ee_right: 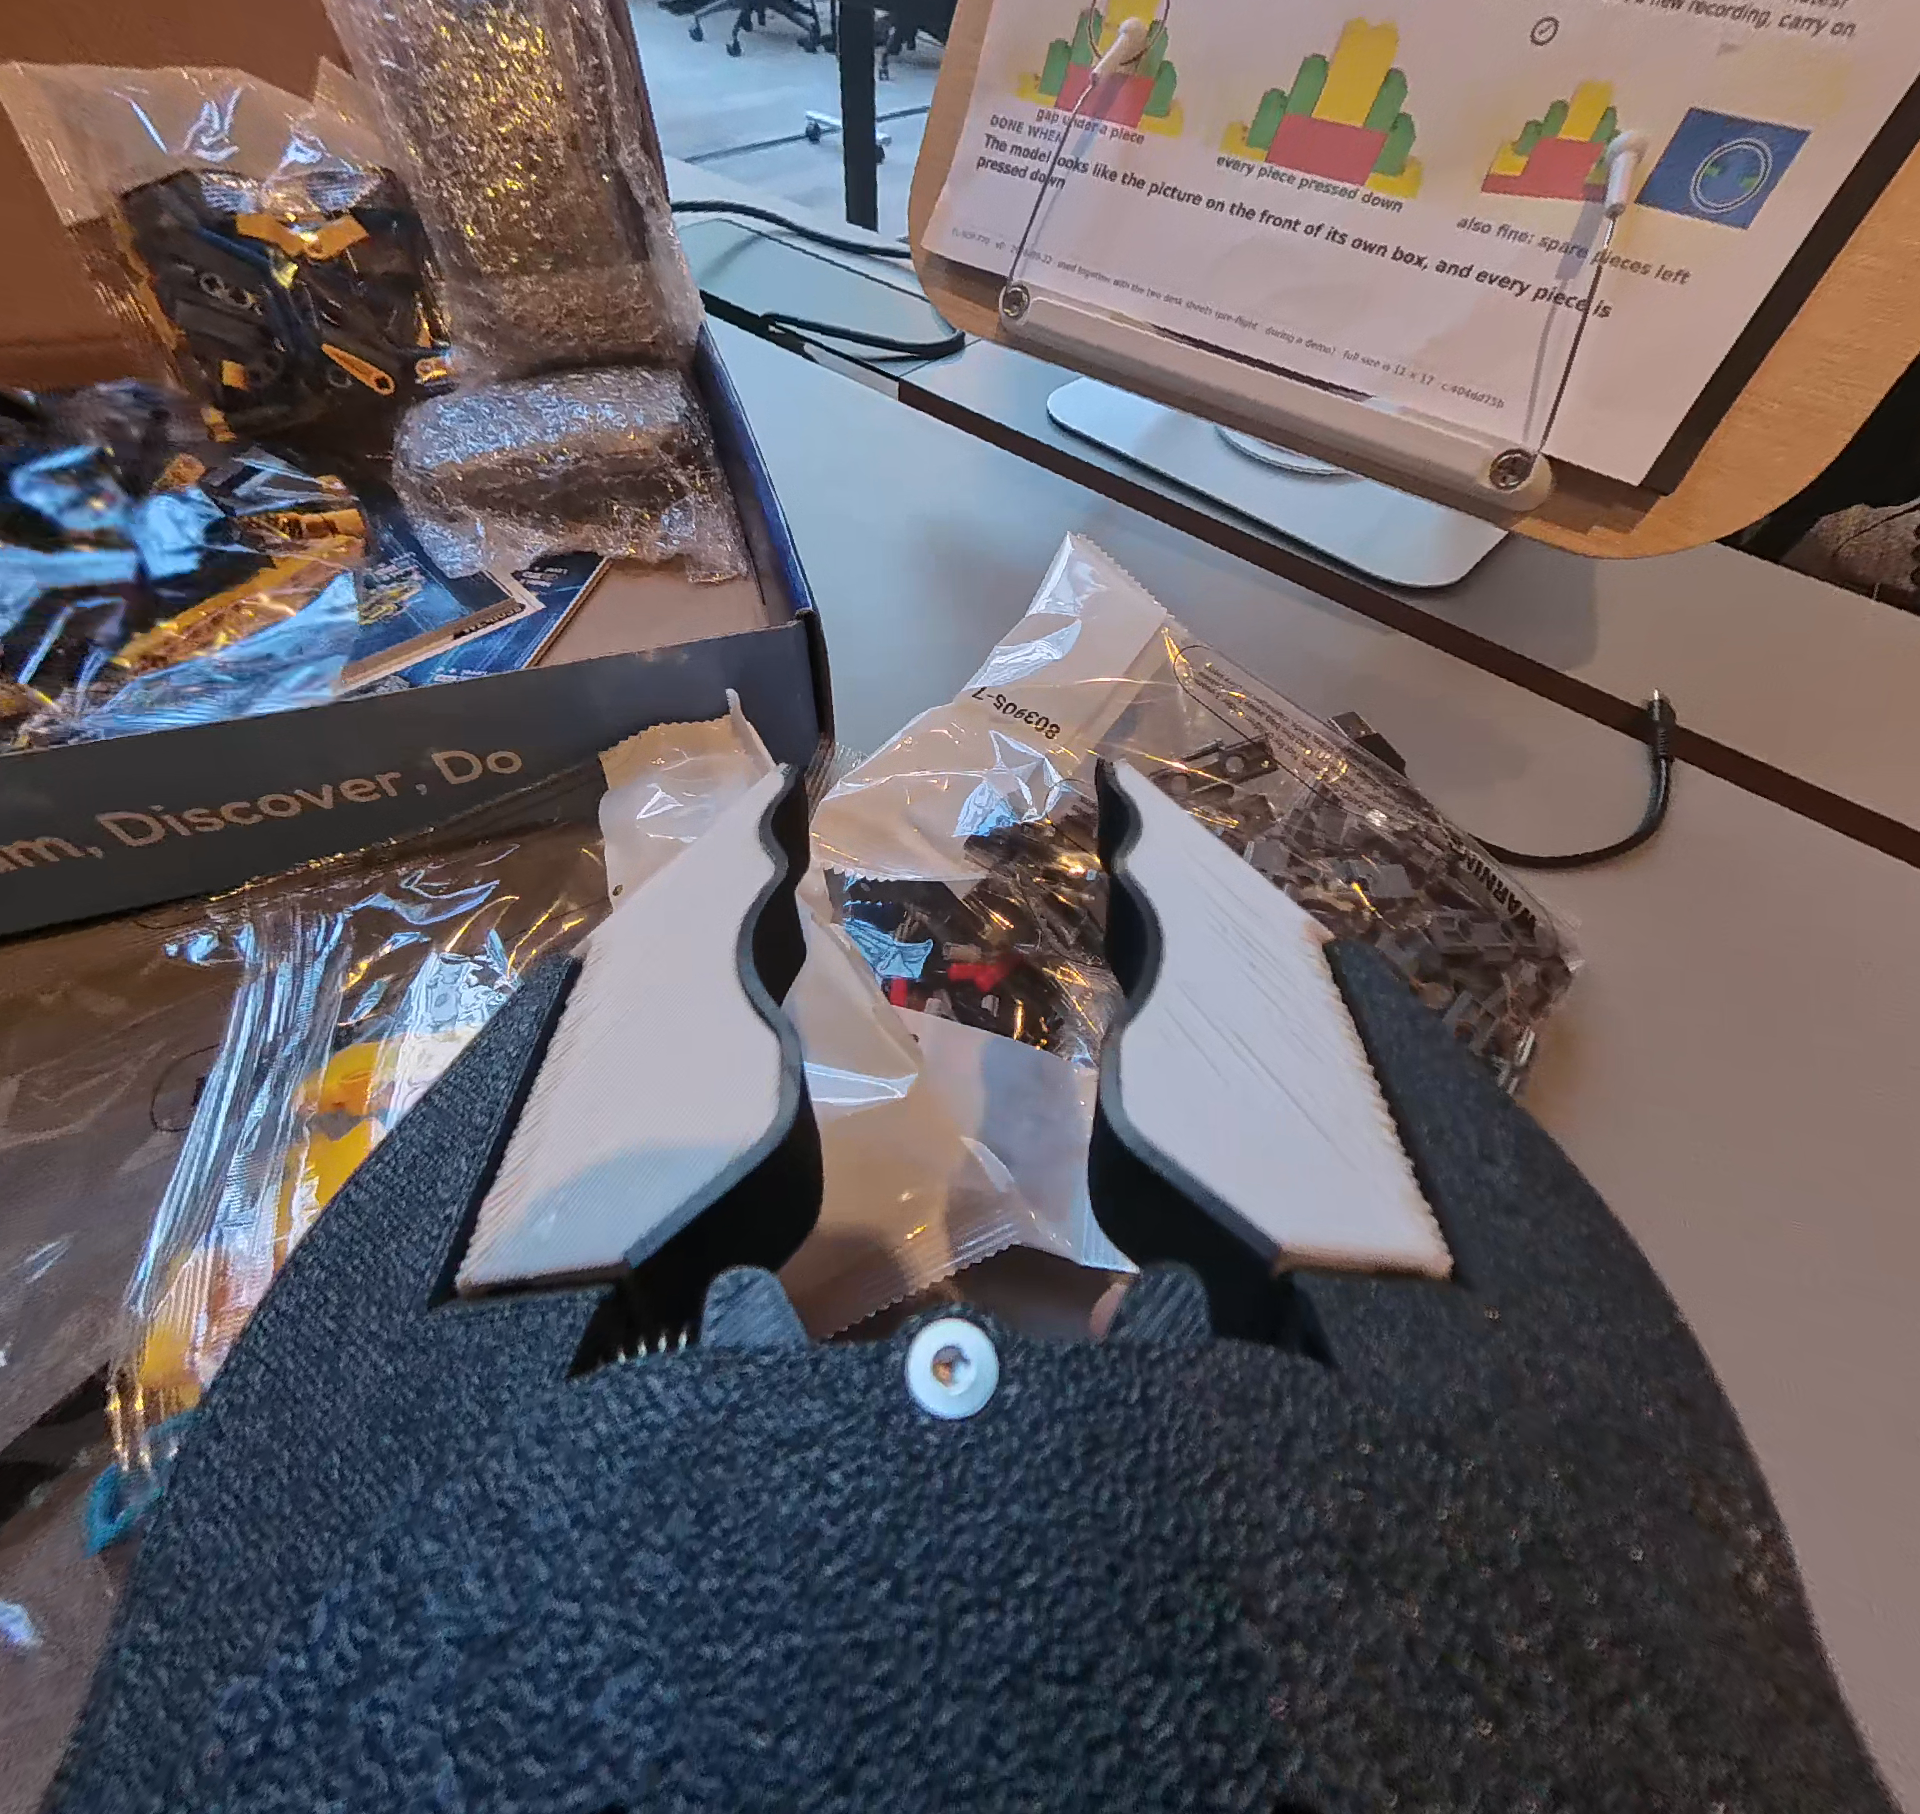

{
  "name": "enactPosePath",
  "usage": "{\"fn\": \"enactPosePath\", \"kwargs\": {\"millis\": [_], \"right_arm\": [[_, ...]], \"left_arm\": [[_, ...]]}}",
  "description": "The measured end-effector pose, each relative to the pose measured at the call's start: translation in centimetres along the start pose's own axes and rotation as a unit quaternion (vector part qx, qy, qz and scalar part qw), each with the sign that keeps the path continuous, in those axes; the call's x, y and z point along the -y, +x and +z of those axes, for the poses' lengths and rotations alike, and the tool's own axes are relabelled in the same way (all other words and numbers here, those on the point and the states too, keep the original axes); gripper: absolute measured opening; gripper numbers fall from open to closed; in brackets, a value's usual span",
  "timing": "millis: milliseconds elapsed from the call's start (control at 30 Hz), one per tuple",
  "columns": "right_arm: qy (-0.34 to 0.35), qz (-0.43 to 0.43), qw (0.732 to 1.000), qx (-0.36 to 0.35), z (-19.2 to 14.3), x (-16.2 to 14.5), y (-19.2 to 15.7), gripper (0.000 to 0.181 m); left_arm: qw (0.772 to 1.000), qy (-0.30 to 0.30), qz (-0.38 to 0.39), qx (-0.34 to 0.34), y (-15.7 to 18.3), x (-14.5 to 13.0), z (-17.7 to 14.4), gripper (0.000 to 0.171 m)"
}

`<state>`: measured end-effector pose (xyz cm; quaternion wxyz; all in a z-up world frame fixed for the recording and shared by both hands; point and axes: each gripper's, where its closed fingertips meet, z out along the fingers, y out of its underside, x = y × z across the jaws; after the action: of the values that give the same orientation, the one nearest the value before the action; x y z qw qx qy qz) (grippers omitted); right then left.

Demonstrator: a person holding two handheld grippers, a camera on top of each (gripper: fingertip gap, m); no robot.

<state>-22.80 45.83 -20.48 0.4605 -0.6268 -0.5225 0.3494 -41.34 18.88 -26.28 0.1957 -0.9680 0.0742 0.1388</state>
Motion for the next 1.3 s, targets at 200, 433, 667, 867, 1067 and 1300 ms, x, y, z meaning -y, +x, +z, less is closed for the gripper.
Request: {"fn": "enactPosePath", "kwargs": {"millis": [200,433,667,867,1067,1300], "right_arm": [[-0.005,-0.004,1.0,-0.003,0.1,-0.2,0.1,0.053],[-0.003,-0.011,1.0,-0.002,0.0,0.0,-0.2,0.049],[-0.013,-0.015,1.0,-0.006,0.2,-0.6,0.0,0.046],[-0.019,-0.019,1.0,-0.005,0.4,-0.8,-0.1,0.044],[-0.02,-0.021,0.999,0.017,0.6,-0.9,-1.1,0.045],[0.043,0.033,0.972,0.229,-0.9,1.7,-8.2,0.077]], "left_arm": [[0.999,-0.03,0.013,-0.007,-0.3,-0.2,0.4,0.114],[1.0,-0.001,0.004,-0.026,-0.5,0.1,-1.7,0.064],[0.997,0.065,0.004,0.033,-3.2,1.2,-5.3,0.019],[0.981,0.184,-0.046,0.029,-4.7,3.7,-9.4,0.014],[0.934,0.326,-0.115,-0.095,-2.7,8.3,-12.1,0.006],[0.856,0.39,-0.119,-0.318,4.1,13.7,-13.5,0.006]]}}
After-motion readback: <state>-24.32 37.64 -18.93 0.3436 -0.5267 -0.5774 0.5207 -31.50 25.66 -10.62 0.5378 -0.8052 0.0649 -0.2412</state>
